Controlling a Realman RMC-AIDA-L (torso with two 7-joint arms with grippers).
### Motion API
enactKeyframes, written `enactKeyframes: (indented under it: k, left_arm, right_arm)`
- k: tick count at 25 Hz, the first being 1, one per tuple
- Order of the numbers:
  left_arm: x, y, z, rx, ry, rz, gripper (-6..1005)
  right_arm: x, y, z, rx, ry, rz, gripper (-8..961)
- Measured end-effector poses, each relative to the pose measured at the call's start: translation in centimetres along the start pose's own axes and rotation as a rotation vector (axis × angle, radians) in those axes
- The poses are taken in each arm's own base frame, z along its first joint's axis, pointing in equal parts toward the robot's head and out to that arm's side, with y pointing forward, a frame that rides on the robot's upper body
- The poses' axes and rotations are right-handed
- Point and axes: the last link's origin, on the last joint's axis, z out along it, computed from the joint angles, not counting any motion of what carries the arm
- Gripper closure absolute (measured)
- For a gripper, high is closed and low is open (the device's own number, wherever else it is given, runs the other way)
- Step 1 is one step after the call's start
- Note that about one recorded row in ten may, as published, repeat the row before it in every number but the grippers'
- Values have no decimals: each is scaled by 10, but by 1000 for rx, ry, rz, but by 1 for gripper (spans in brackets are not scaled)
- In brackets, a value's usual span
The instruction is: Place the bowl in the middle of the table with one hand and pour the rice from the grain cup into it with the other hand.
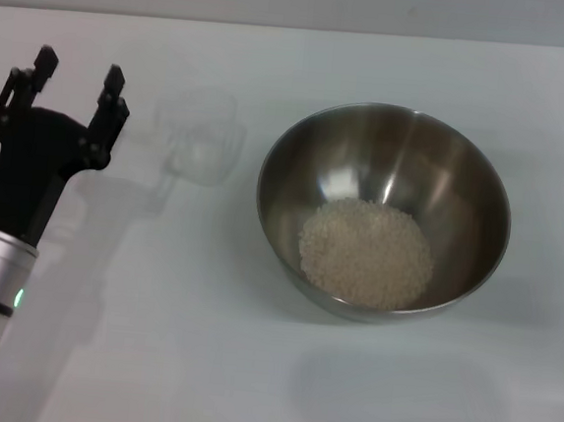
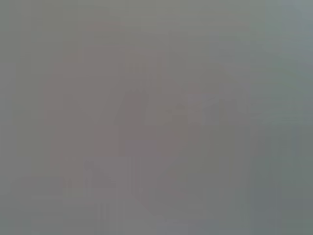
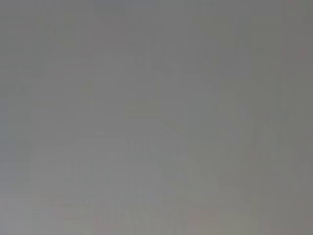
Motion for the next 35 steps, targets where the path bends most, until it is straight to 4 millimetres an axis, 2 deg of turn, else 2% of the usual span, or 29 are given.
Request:
enactKeyframes:
  k: [5, 13, 35]
  left_arm:
    - [9, 1, 12, -5, 58, -5, 319]
    - [14, -1, 21, -3, 91, -2, 319]
    - [19, -9, 32, 25, 120, 12, 318]
  right_arm:
    - [14, 2, -3, 19, 91, -28, 462]
    - [24, 1, -5, 30, 154, -59, 462]
    - [26, 7, 6, 16, 161, -54, 461]
